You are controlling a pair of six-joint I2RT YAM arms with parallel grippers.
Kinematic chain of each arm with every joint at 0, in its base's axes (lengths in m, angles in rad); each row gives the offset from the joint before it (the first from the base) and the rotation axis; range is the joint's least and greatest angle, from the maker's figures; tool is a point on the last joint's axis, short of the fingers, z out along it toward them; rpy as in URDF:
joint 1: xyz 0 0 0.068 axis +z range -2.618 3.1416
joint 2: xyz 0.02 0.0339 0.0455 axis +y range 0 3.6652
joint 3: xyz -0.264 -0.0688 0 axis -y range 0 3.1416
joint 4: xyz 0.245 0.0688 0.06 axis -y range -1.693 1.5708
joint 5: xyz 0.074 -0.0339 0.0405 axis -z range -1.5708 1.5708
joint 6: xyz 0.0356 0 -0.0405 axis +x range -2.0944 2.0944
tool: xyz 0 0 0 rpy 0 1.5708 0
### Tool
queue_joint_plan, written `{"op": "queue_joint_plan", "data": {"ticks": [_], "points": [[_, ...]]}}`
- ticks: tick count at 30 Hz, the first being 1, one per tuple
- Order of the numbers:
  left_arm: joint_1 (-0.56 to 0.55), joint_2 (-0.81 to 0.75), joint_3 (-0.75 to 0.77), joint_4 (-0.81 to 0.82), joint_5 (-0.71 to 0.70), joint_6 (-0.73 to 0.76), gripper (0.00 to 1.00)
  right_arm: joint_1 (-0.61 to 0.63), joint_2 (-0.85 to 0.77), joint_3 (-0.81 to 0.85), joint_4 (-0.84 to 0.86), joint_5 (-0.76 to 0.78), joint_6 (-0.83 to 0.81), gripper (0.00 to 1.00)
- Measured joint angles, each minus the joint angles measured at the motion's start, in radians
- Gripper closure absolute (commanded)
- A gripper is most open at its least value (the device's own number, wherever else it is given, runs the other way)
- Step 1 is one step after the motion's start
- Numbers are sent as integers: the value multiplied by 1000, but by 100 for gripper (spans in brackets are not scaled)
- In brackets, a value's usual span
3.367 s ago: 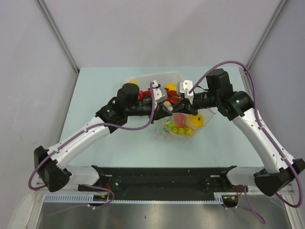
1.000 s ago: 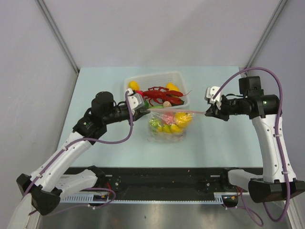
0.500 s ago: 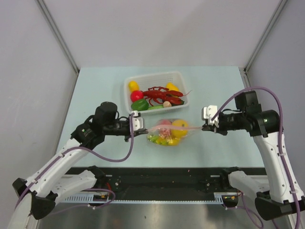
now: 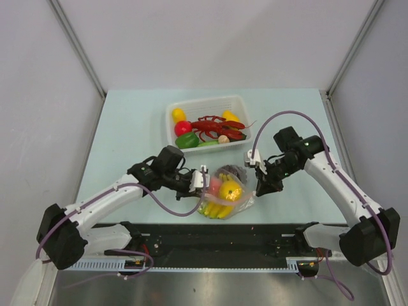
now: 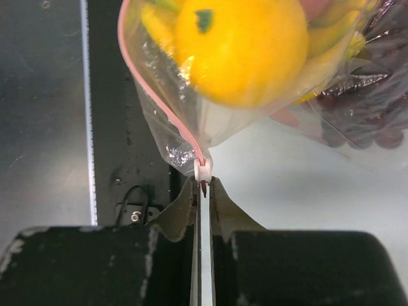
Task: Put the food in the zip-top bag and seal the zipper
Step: Place the zipper food storage bag at the center of the board, then reset both arms
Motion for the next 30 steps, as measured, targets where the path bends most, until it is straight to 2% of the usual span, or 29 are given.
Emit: {"op": "queue_joint_plan", "data": {"ticks": [7,8,9,10,11,12,14,15,17,19,22,25,27,30], "points": [[16,54,-40,135,-58,-1,100,-23,52,-12,77,52,-9,100],[25,53,-42,142,-63,0,92,-34,50,-12,76,56,-17,90],[33,51,-46,147,-65,3,59,-42,48,-12,72,61,-28,81],[39,48,-49,150,-67,10,46,-45,46,-12,67,64,-35,69],[43,41,-54,147,-69,23,36,-44,40,-12,59,69,-41,43],[46,30,-55,132,-71,29,24,-41,29,-13,47,79,-55,35],[49,-1,-55,103,-69,34,10,-21,-10,-14,27,88,-57,18],[50,-18,-55,92,-66,30,1,-13,-33,-15,20,90,-52,15],[50,-66,-43,48,-51,14,0,10,-103,-14,21,91,-28,6],[50,-103,-16,20,-48,-8,0,23,-174,-11,37,92,19,3],[53,-141,55,4,-56,-84,0,26,-258,12,104,109,133,0],[74,-145,117,33,-81,-196,0,16,-277,28,199,140,260,0],[121,-126,162,68,-95,-308,0,-26,-259,34,266,147,338,0],[229,-30,295,99,-126,-484,1,-154,-187,61,378,141,480,0]]}}
